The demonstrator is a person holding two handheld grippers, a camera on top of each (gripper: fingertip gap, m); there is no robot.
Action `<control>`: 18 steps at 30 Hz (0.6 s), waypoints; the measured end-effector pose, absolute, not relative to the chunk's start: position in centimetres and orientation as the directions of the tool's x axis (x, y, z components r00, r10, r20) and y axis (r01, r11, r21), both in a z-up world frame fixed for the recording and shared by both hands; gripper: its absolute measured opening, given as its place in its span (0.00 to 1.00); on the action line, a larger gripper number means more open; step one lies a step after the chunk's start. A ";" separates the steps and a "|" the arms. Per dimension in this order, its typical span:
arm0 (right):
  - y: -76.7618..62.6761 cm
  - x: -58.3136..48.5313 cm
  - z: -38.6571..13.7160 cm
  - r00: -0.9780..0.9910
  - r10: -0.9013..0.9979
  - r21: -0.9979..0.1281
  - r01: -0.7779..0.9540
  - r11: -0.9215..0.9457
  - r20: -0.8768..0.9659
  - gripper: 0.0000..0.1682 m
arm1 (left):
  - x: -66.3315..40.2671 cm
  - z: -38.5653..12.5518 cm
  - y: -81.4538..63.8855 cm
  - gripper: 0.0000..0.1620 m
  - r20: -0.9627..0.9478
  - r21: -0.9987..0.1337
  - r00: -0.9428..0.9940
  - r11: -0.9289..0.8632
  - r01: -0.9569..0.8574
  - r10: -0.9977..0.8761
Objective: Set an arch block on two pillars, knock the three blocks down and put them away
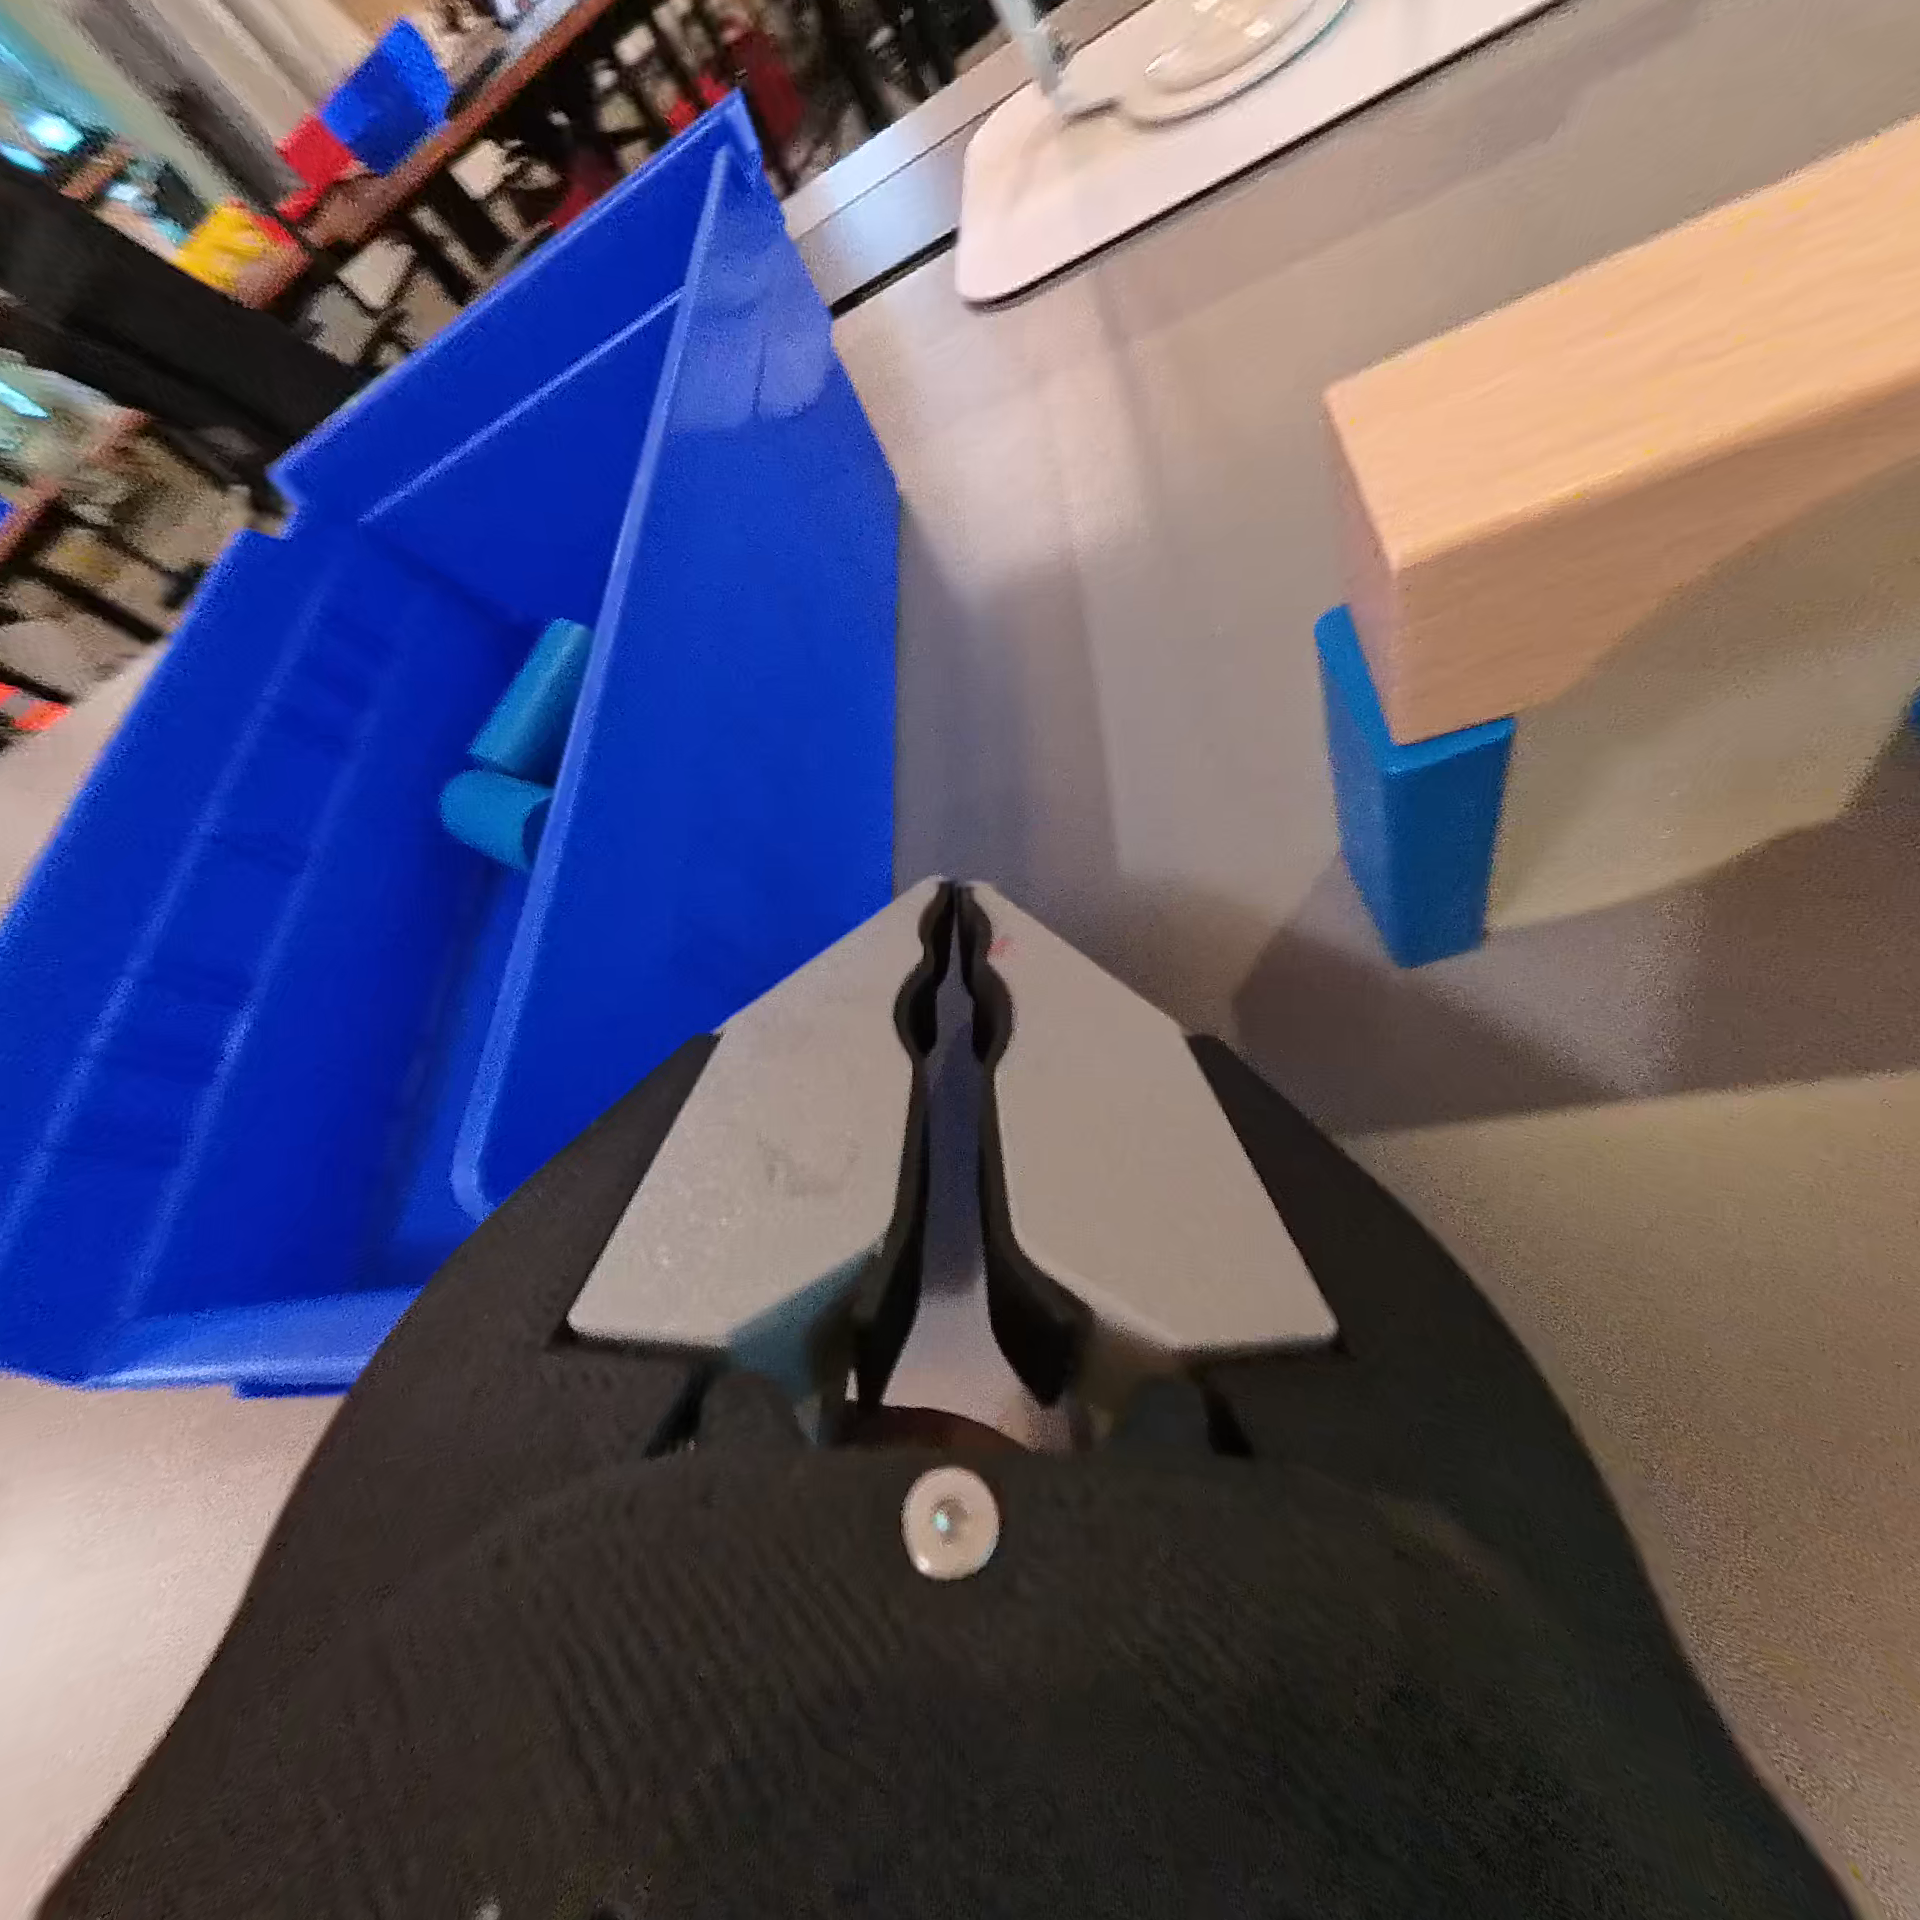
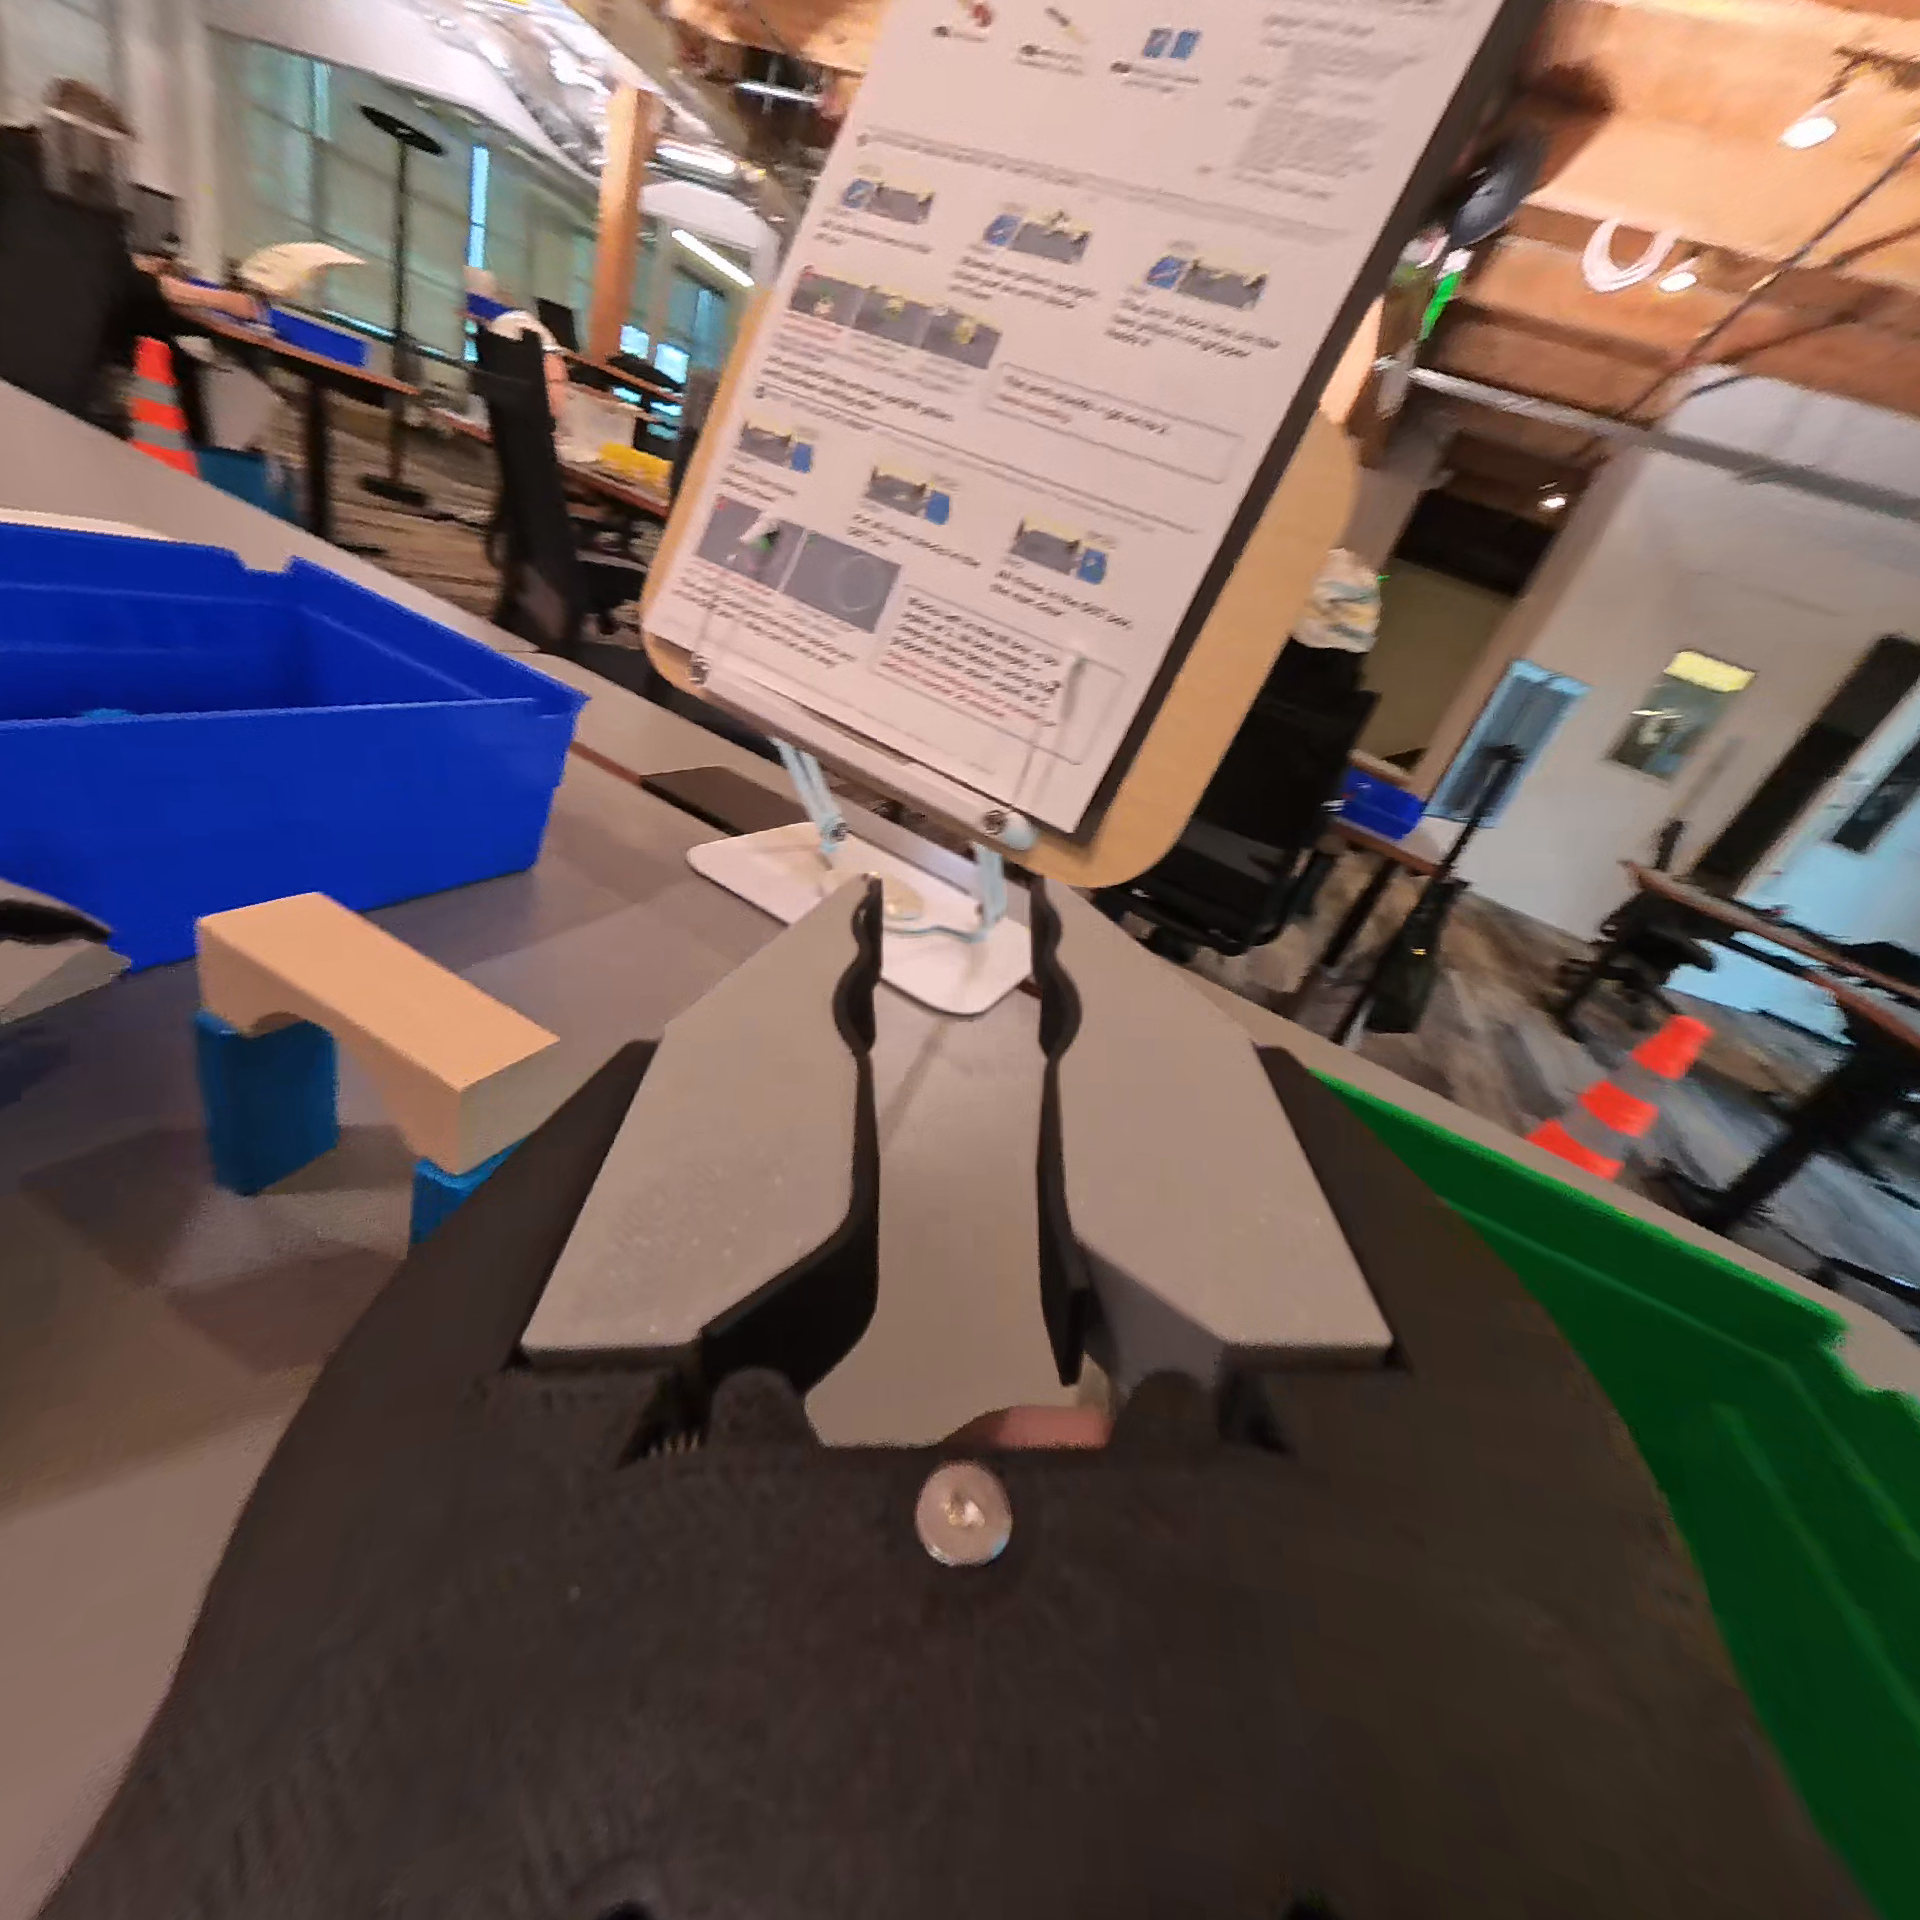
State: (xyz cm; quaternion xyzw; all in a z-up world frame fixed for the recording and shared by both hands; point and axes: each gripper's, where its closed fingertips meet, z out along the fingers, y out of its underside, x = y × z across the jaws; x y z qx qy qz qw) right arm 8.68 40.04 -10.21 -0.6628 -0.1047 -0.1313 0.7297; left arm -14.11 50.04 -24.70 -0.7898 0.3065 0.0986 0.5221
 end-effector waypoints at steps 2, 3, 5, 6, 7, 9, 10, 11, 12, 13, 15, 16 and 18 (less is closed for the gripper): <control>39.9 8.8 -10.2 0.940 -0.077 -0.937 0.339 0.089 0.332 0.15 | -13.7 -24.5 50.4 0.04 -0.519 -0.749 0.783 -0.258 -0.610 -0.342; 39.9 8.7 -10.2 0.936 -0.087 -0.934 0.347 0.089 0.340 0.14 | -12.1 -24.7 50.0 0.04 -0.453 -0.775 0.801 -0.270 -0.571 -0.393; 40.0 8.8 -10.5 0.928 -0.100 -0.927 0.367 0.072 0.360 0.13 | -4.1 -23.9 45.2 0.00 0.119 -0.866 0.683 -0.412 -0.283 -0.720; 40.1 8.7 -10.6 0.924 -0.100 -0.924 0.377 0.069 0.369 0.13 | -2.2 -22.2 43.7 0.00 0.319 -0.850 0.580 -0.497 -0.176 -0.750; 40.1 8.9 -10.7 0.920 -0.106 -0.921 0.385 0.063 0.377 0.13 | -2.7 -21.6 45.1 0.00 0.294 -0.859 0.633 -0.488 -0.153 -0.716; 40.3 9.3 -11.1 0.917 -0.107 -0.920 0.390 0.040 0.384 0.14 | -4.4 -21.4 47.7 0.00 0.148 -0.886 0.746 -0.421 -0.192 -0.649; 40.3 9.5 -11.2 0.920 -0.103 -0.923 0.383 0.038 0.378 0.14 | -4.4 -21.6 47.8 0.00 0.155 -0.878 0.739 -0.435 -0.201 -0.655; 40.4 9.6 -11.3 0.926 -0.092 -0.929 0.369 0.034 0.365 0.14 | -4.5 -22.0 47.8 0.00 0.165 -0.871 0.732 -0.446 -0.207 -0.662; 40.6 9.6 -11.7 0.934 -0.077 -0.936 0.350 0.021 0.348 0.14 | -4.7 -22.5 47.9 0.00 0.156 -0.865 0.735 -0.450 -0.220 -0.660; 40.8 9.6 -12.0 0.941 -0.062 -0.943 0.334 0.009 0.333 0.15 | -5.0 -23.3 48.0 0.00 0.139 -0.860 0.739 -0.450 -0.240 -0.660; 41.0 9.4 -12.3 0.943 -0.041 -0.944 0.331 -0.004 0.331 0.16 | -5.4 -24.6 47.7 0.00 0.118 -0.858 0.732 -0.440 -0.265 -0.671; 41.1 9.2 -12.5 0.940 -0.032 -0.940 0.340 -0.006 0.340 0.16 | -5.4 -25.1 47.4 0.00 0.127 -0.852 0.724 -0.448 -0.270 -0.678; 41.2 8.0 -13.0 0.935 0.040 -0.935 0.354 -0.006 0.353 0.16 | -5.5 -24.8 47.2 0.00 0.173 -0.856 0.707 -0.459 -0.236 -0.686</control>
